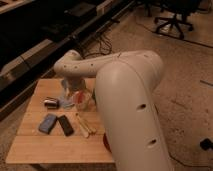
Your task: Place pepper in paper cup
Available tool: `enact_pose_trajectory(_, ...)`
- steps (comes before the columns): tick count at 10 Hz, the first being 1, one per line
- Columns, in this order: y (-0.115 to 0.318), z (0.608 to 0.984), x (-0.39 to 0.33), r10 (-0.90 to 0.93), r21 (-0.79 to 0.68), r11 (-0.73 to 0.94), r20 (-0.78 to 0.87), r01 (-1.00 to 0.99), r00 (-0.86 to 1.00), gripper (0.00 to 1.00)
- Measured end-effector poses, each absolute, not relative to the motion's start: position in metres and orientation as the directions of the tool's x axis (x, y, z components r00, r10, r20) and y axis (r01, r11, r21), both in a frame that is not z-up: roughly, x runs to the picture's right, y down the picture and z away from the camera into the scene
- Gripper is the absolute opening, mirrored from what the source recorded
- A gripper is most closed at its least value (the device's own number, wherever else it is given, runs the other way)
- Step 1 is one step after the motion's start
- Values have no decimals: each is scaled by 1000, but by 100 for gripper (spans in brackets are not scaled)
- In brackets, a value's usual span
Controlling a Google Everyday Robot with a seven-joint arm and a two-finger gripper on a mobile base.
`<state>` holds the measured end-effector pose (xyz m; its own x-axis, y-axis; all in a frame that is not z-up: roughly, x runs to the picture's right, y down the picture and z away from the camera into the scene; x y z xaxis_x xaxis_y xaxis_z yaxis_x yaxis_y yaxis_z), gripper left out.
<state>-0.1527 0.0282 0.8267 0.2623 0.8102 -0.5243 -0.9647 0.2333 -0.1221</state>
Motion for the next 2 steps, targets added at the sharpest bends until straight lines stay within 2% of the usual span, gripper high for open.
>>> enact_pose_trajectory(2,27,824,-152,813,-131,225,-521,-965,261,80)
